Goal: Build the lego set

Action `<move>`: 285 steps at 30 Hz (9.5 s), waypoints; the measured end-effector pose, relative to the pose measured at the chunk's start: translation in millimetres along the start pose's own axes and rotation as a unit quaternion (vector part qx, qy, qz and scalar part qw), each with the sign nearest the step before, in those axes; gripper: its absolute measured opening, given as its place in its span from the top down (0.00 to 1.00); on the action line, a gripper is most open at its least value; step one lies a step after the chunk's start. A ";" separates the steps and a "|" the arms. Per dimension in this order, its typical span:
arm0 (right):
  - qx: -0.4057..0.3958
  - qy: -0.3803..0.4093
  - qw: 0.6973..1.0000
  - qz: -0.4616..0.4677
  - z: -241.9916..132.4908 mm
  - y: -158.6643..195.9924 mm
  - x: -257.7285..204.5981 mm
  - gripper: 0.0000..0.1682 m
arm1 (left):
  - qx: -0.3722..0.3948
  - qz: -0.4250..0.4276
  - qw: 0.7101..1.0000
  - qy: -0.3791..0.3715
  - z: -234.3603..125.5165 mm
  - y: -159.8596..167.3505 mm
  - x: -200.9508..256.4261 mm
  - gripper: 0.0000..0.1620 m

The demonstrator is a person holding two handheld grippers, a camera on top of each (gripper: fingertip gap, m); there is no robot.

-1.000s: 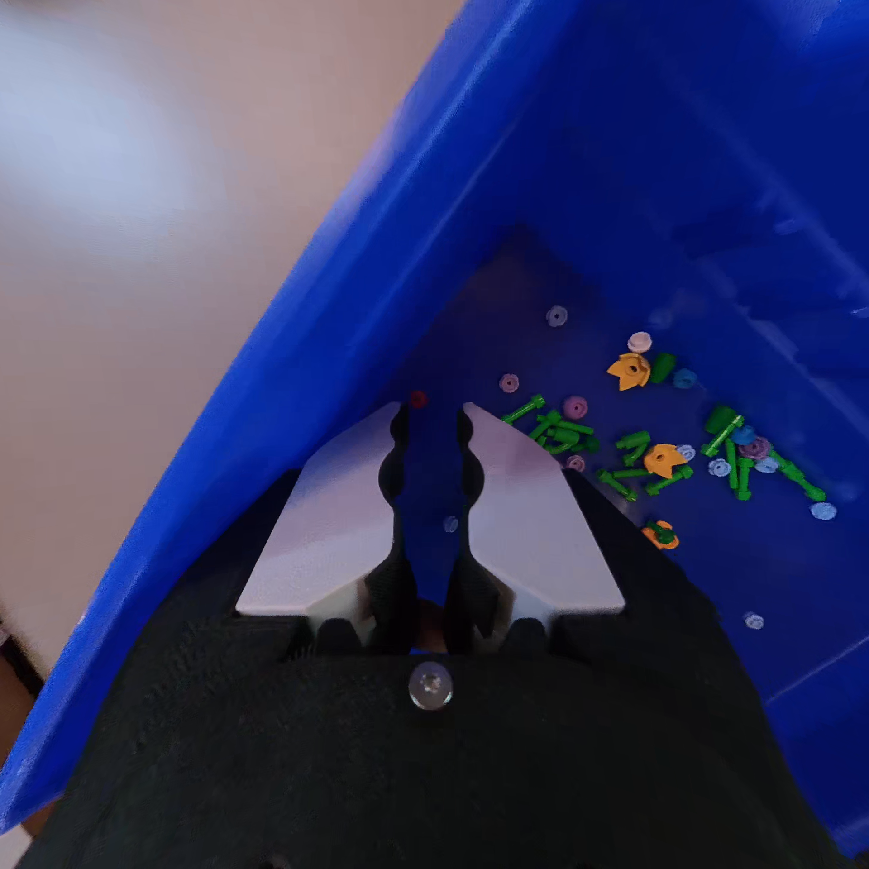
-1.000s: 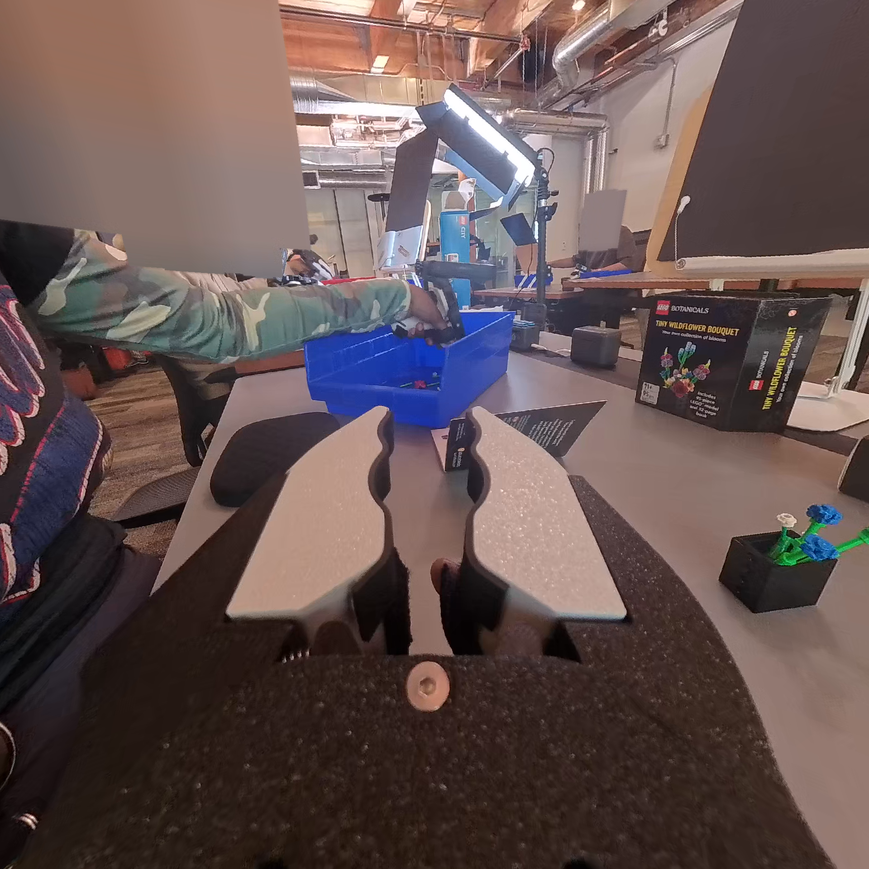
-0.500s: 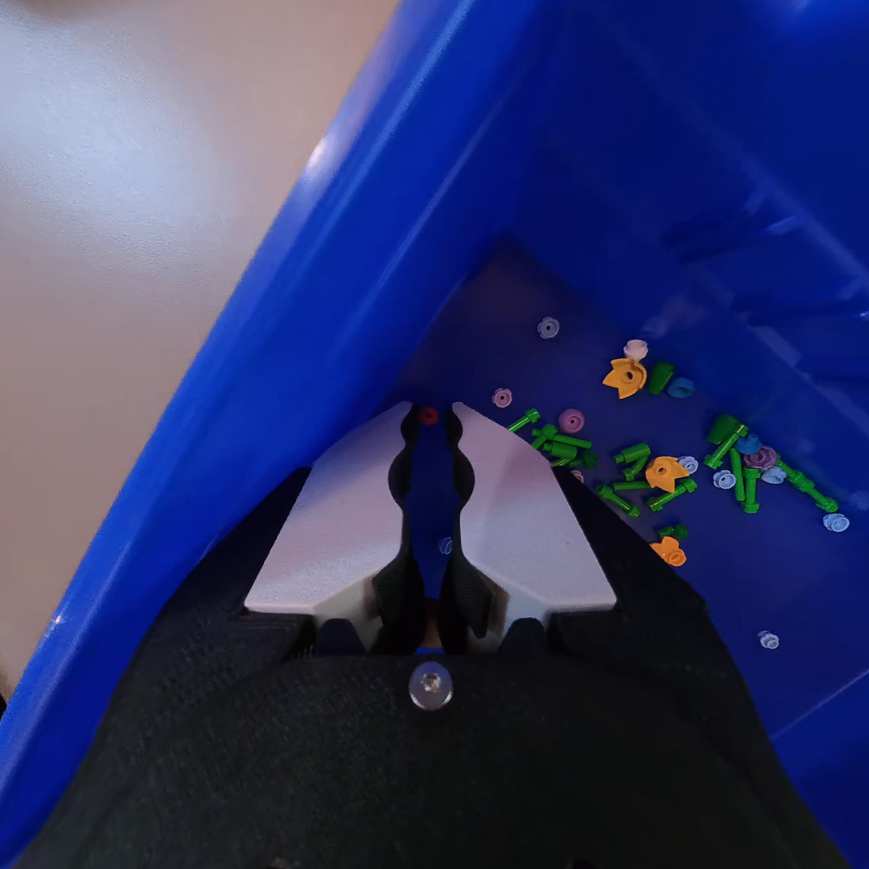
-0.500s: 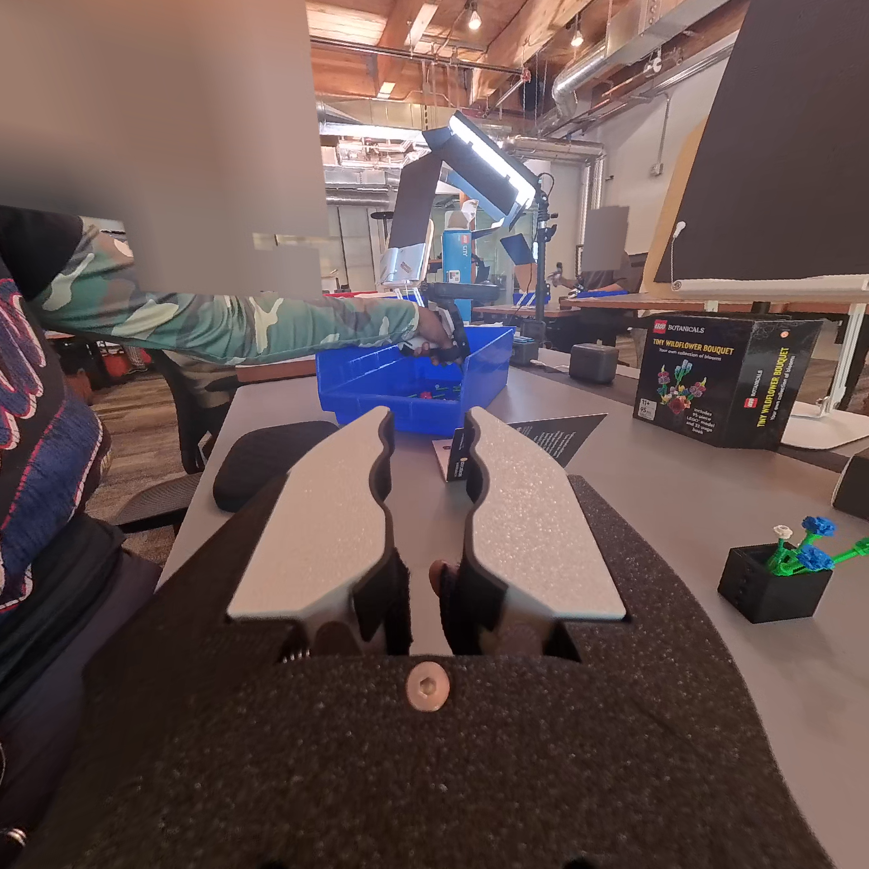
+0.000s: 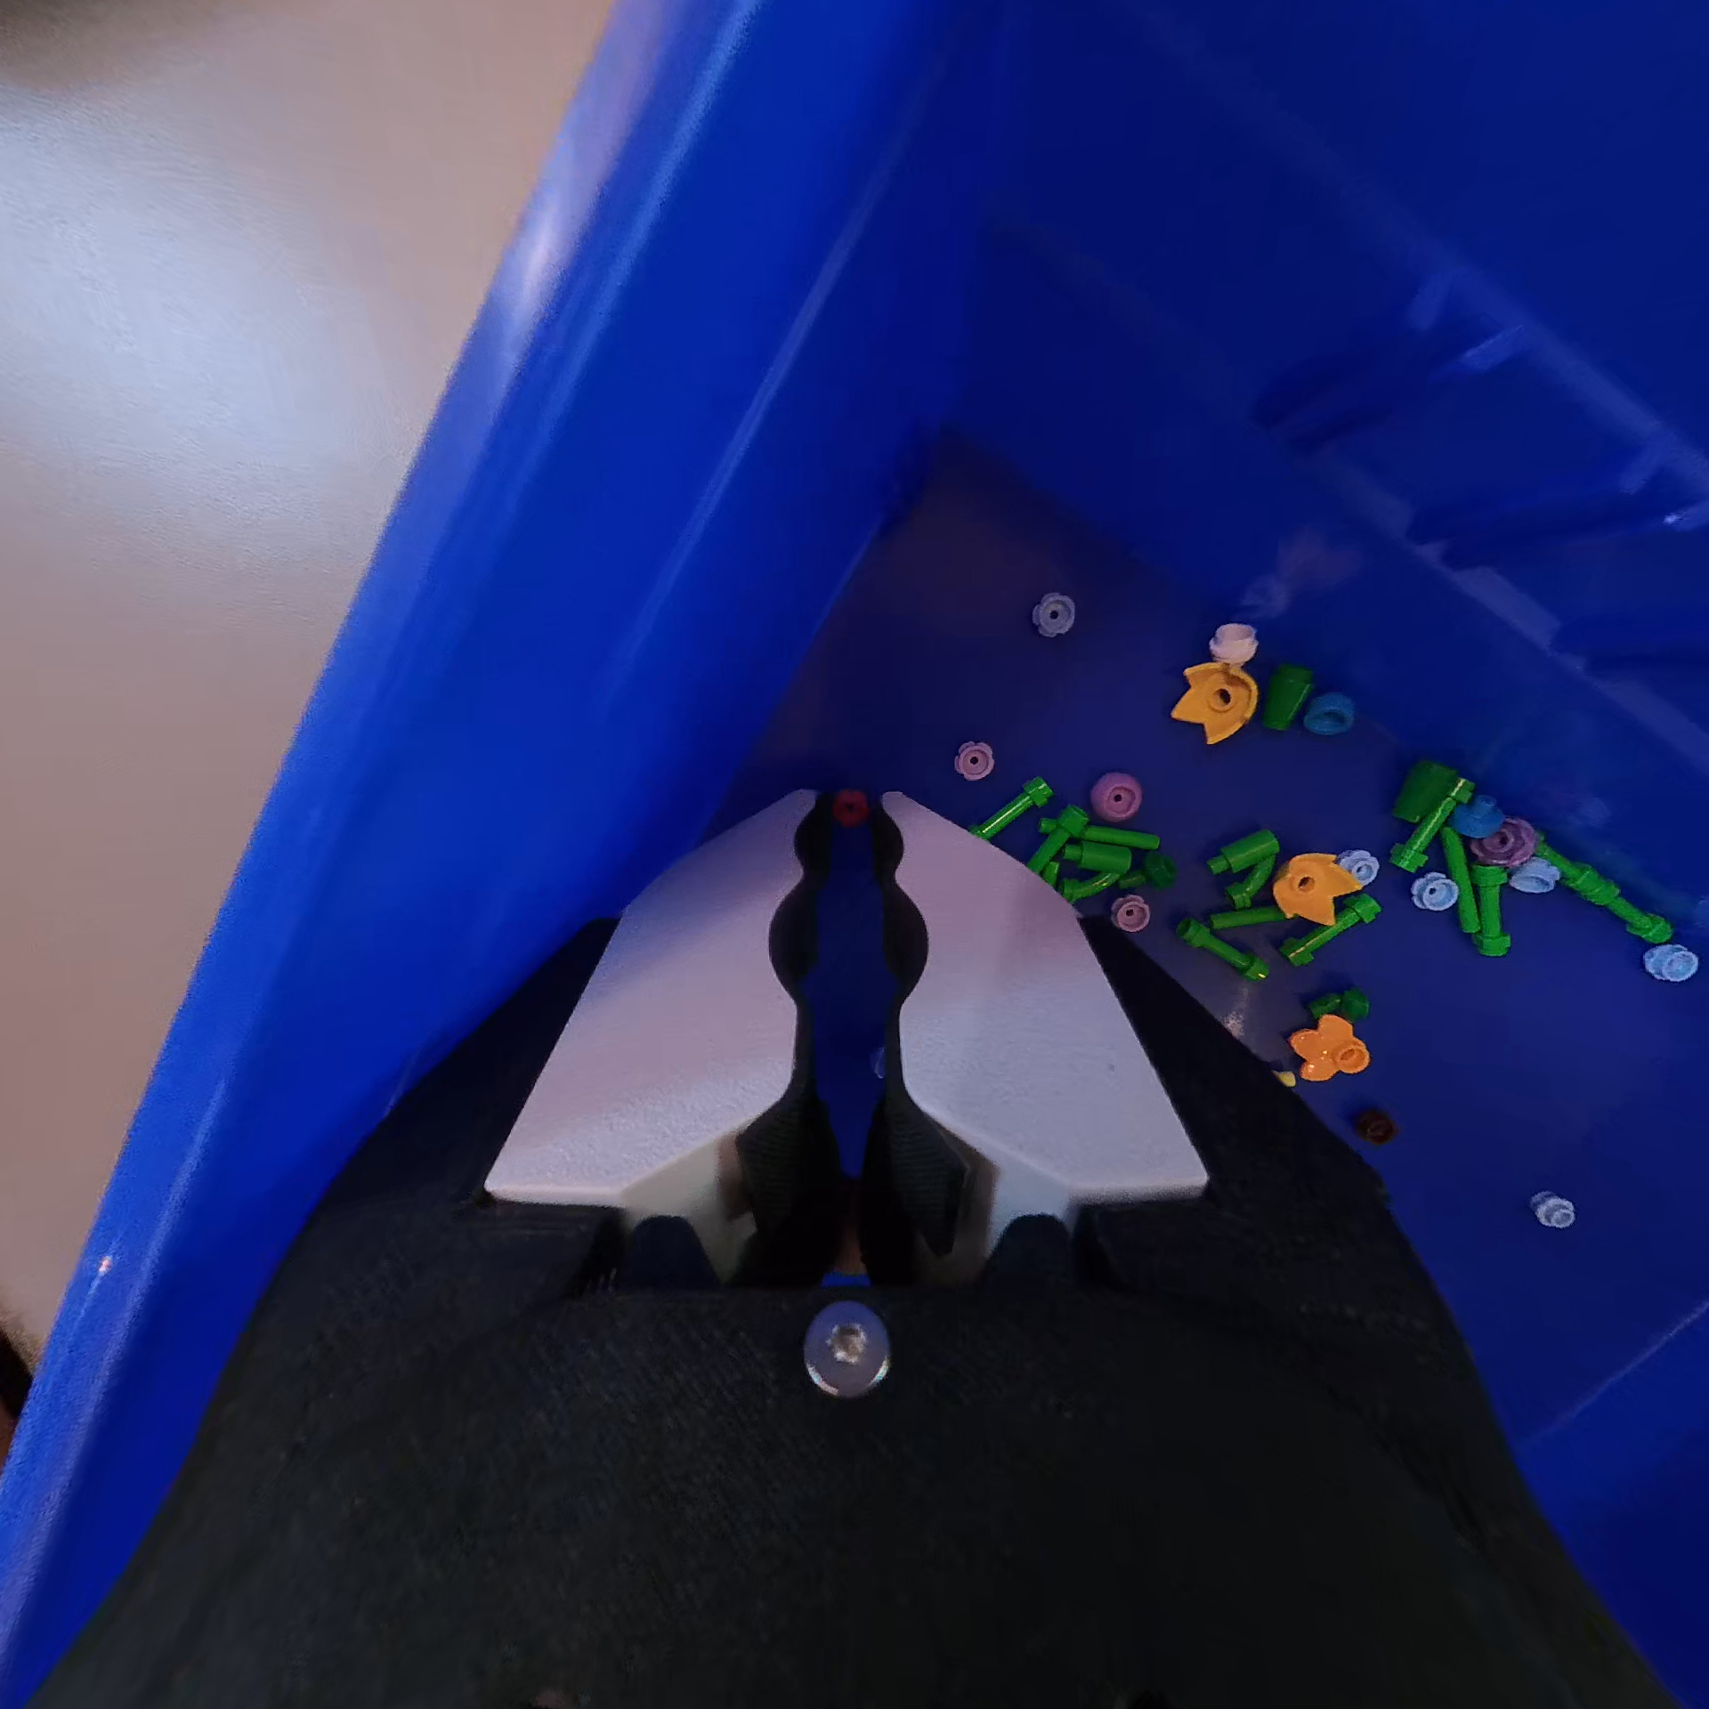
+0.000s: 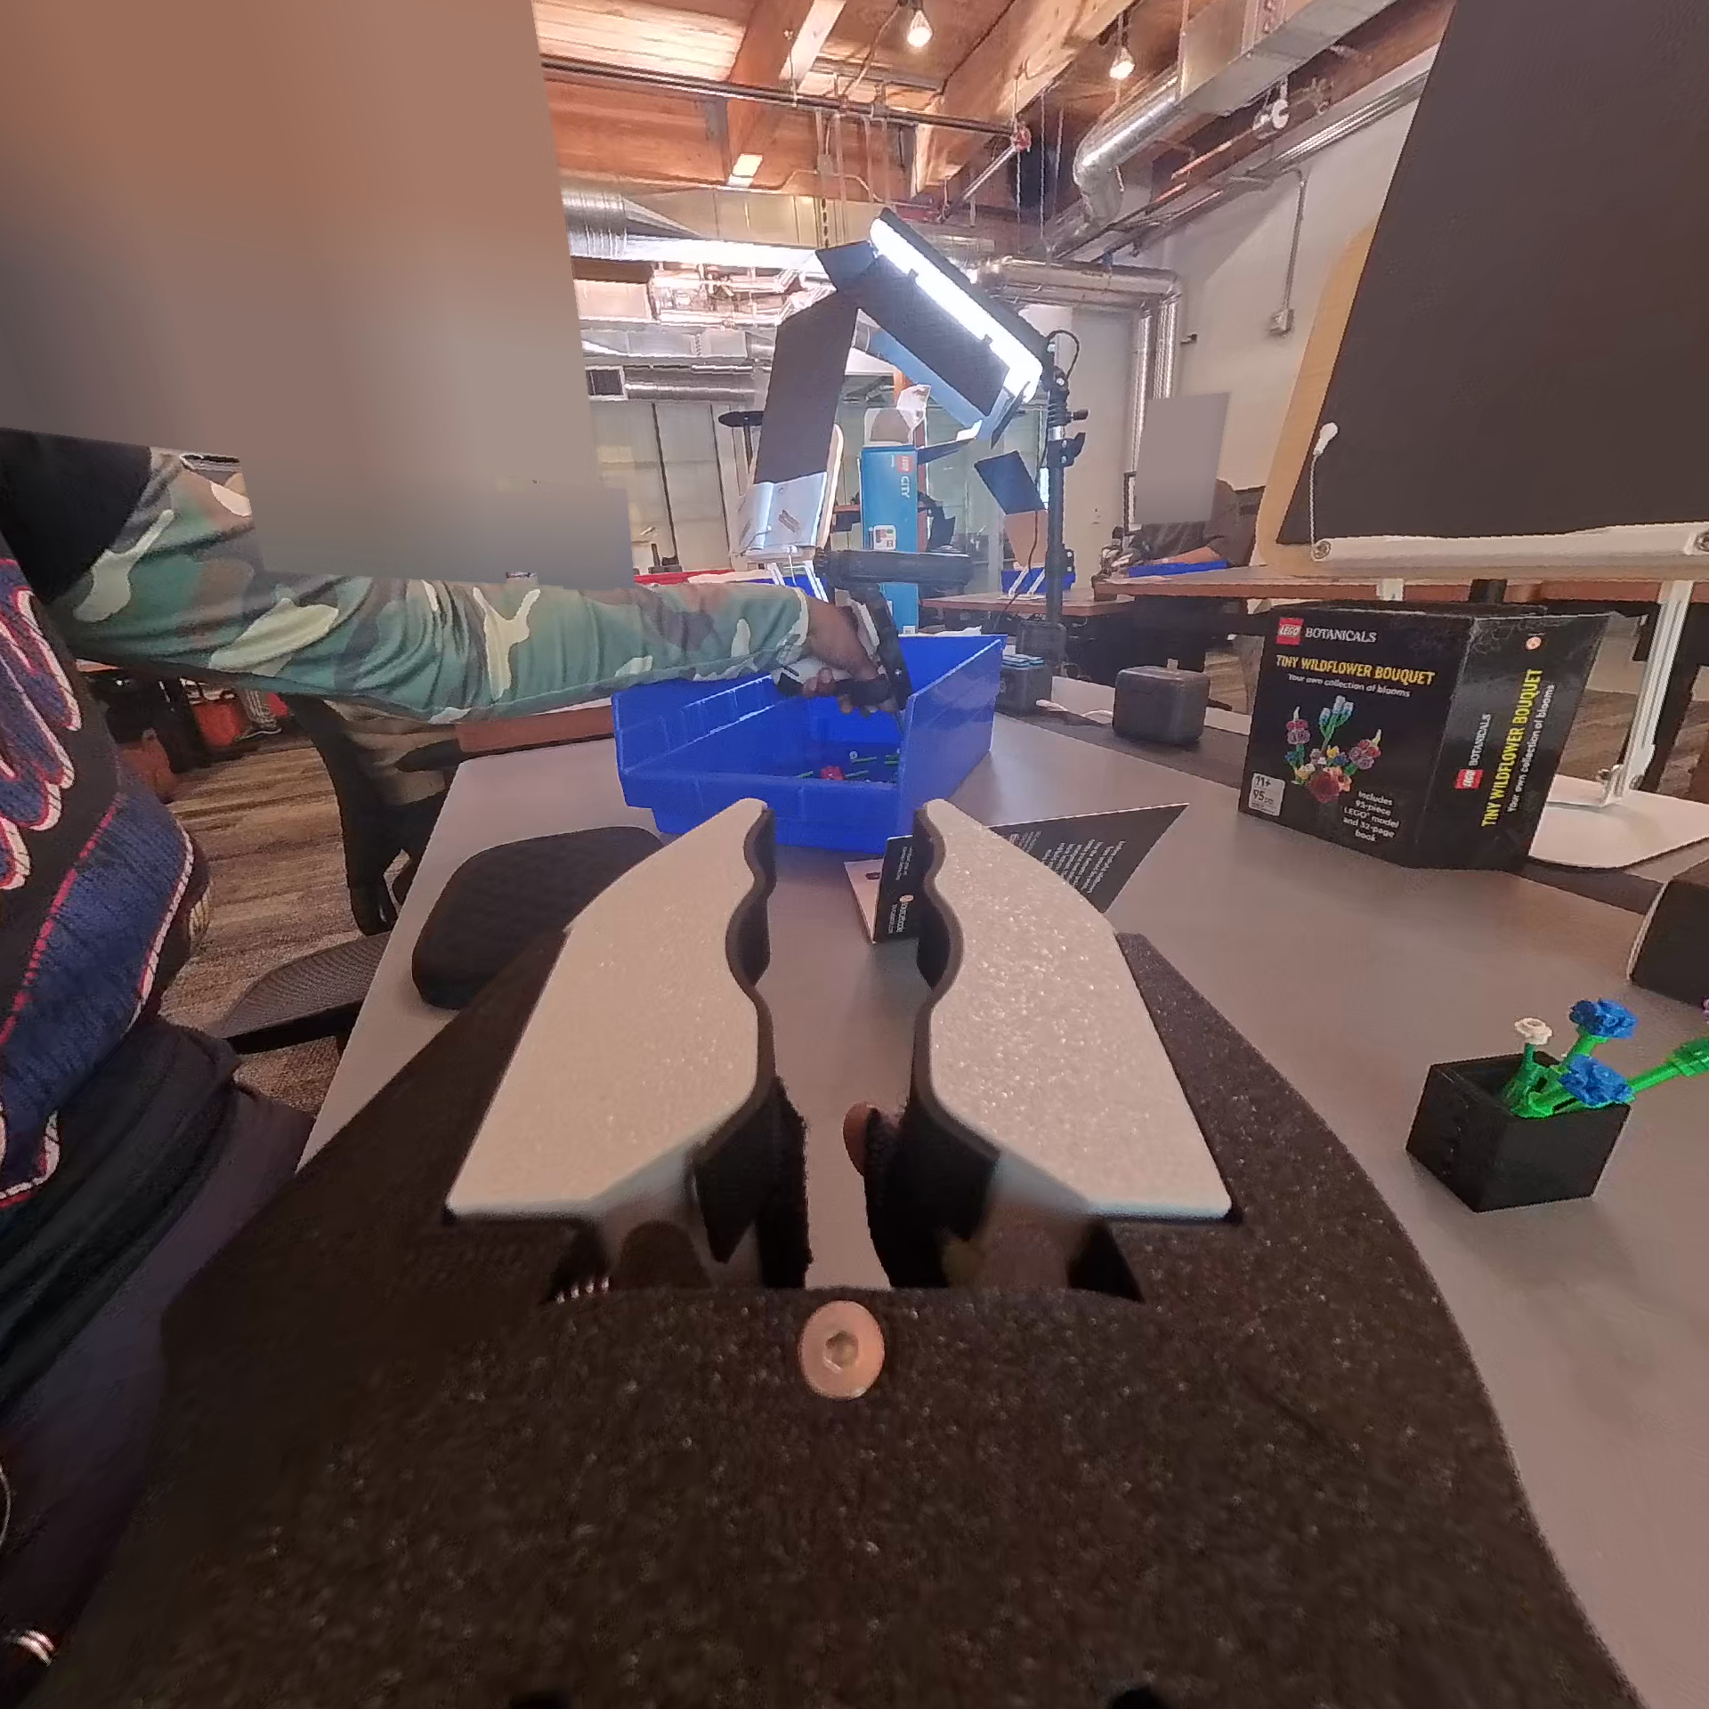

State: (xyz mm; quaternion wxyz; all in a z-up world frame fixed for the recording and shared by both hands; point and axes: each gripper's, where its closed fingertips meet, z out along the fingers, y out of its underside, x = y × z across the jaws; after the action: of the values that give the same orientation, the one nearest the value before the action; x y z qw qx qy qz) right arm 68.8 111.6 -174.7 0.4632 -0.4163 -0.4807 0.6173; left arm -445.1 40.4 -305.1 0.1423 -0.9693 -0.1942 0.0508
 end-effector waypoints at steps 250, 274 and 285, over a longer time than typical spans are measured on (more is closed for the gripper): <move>-0.592 -0.098 0.793 -0.101 -19.6 134.0 -30.4 0.97 | 0.282 0.028 0.790 0.543 -137.7 148.4 404.4 0.88; -0.278 0.035 0.937 -0.211 90.9 47.5 -60.2 0.97 | 0.313 -0.009 0.781 0.541 -143.6 144.0 397.8 0.88; -0.143 0.108 0.984 0.004 96.6 42.8 -65.6 0.98 | 0.440 0.032 0.800 0.407 -152.4 139.4 391.3 0.88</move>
State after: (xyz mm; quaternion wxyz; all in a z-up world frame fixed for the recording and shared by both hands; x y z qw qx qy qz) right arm -16.4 23.0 -193.6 0.4452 -0.5449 -0.5094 0.4953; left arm -11.4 31.1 -217.7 0.6181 -0.7393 -0.0442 -0.2635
